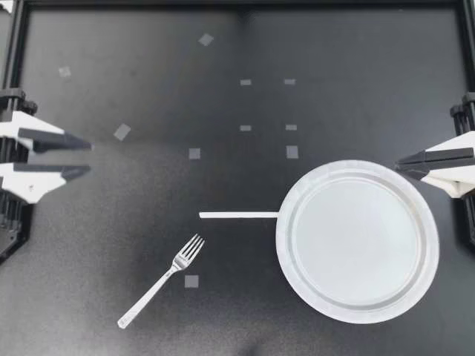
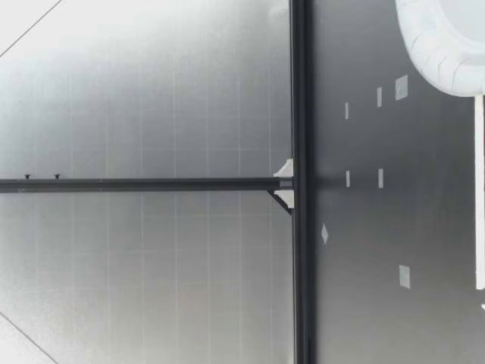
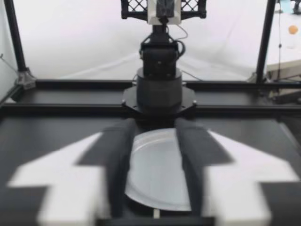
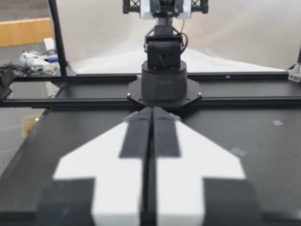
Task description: Pick up the fork and place it on the plate.
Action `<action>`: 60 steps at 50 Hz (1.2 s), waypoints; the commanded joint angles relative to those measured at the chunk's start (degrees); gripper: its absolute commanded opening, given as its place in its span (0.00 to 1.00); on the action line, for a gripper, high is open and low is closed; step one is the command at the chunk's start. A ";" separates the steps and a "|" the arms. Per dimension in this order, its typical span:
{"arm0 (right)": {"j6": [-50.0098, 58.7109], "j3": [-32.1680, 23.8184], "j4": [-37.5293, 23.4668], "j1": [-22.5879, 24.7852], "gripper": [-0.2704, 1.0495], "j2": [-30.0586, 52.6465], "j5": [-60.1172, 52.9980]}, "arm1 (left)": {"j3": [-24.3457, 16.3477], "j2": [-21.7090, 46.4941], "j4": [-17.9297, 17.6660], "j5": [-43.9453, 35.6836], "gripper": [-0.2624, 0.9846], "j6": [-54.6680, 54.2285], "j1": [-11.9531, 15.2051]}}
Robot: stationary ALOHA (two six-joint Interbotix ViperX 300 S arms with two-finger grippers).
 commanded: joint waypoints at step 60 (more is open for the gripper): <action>7.73 2.20 2.02 -2.11 0.15 1.32 8.88 | -19.07 40.34 -31.82 40.08 0.41 -16.08 -12.57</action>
